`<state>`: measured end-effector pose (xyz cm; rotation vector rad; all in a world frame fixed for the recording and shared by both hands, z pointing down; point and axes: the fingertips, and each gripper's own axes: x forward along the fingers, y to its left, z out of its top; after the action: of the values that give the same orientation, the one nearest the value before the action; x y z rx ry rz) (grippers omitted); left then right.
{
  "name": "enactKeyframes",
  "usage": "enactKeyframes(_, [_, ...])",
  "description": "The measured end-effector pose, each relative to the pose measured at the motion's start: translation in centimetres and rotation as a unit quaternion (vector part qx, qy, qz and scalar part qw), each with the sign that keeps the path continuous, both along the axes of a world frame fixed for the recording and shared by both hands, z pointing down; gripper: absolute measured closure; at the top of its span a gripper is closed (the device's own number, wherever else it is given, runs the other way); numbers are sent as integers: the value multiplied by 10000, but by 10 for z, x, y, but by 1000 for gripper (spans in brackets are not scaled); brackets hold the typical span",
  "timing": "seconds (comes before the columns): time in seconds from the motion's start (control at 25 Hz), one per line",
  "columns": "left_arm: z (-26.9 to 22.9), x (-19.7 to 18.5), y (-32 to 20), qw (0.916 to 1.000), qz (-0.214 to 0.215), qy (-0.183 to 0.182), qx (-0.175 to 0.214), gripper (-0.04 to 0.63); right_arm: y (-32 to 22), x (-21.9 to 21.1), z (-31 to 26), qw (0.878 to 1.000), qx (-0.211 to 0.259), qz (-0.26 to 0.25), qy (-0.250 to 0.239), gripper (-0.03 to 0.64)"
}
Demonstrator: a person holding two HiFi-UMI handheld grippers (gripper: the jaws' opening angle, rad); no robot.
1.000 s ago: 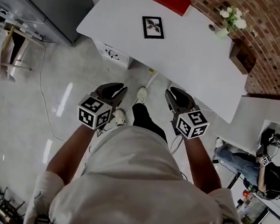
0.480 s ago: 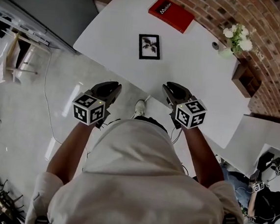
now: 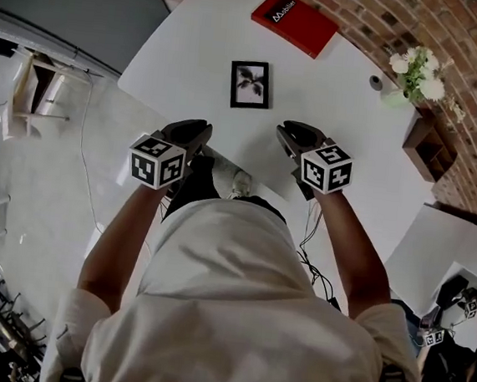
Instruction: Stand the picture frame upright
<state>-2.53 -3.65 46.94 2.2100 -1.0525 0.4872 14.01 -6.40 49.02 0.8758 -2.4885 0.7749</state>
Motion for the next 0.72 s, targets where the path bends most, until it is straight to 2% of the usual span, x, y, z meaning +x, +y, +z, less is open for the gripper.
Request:
enactKeyframes(0.56, [67,12,-94,9971,416,117,-631,532,-78,-6,63,9975,-665,79,211,532])
enactKeyframes(0.72, [88,8,-110,9948,395,223,-908,529,-94,-12,83,9957,-859,99,342,532])
